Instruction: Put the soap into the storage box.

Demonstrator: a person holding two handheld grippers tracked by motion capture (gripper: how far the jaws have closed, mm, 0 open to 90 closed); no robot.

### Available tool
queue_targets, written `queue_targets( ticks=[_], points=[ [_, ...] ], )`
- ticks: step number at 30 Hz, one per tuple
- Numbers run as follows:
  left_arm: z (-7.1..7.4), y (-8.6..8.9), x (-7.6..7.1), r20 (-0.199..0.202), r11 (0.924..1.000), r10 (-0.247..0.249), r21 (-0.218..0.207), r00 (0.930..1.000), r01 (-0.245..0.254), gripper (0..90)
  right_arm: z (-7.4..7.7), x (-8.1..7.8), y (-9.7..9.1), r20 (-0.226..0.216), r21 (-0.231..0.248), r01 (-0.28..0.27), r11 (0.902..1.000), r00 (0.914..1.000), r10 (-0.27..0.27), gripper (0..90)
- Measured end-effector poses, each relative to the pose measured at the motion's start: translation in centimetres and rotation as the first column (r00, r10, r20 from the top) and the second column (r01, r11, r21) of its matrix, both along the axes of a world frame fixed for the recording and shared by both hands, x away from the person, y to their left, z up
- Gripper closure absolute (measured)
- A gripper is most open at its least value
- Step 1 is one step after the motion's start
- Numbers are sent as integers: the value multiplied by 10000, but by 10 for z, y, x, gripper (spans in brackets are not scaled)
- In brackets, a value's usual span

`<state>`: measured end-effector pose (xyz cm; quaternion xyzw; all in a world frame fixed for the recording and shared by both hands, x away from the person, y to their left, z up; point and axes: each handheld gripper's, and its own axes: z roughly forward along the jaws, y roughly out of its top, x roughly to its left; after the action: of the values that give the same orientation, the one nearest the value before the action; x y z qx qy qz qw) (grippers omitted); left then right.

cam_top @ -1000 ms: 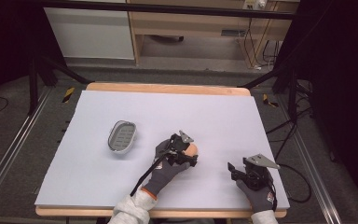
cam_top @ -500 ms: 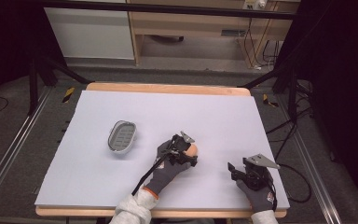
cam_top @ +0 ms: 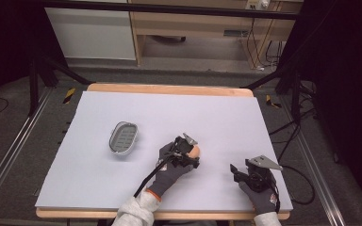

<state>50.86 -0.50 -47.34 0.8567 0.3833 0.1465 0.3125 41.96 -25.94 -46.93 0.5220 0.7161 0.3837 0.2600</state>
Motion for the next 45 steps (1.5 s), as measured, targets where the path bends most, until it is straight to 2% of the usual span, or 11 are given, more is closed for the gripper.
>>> queue_targets(
  ticks=[3, 10, 16, 23, 45],
  points=[
    [2, 1, -2, 2, 10000, -85, 36, 10000, 85, 299, 1, -1, 0, -52, 86, 17, 10000, 10000, -17, 342],
    [19, 13, -8, 156, 9990, -283, -330, 9995, 288, 302, 0, -1, 0, -17, 26, 17, 10000, 10000, -17, 342],
    [37, 32, -15, 342, 9976, -328, -601, 9989, 348, 304, 1, -1, 0, -31, 43, 26, 10000, 10000, -26, 342],
    [50, 57, -21, 541, 9958, -328, -838, 9980, 373, 305, 0, 0, -1, 48, -54, 38, 10000, 10000, -38, 342],
    [61, 123, -37, 770, 9916, 288, -1278, 9966, -188, 309, -1, 0, -1, -4, -84, 71, 9999, 10000, -71, 342]
  ],
)
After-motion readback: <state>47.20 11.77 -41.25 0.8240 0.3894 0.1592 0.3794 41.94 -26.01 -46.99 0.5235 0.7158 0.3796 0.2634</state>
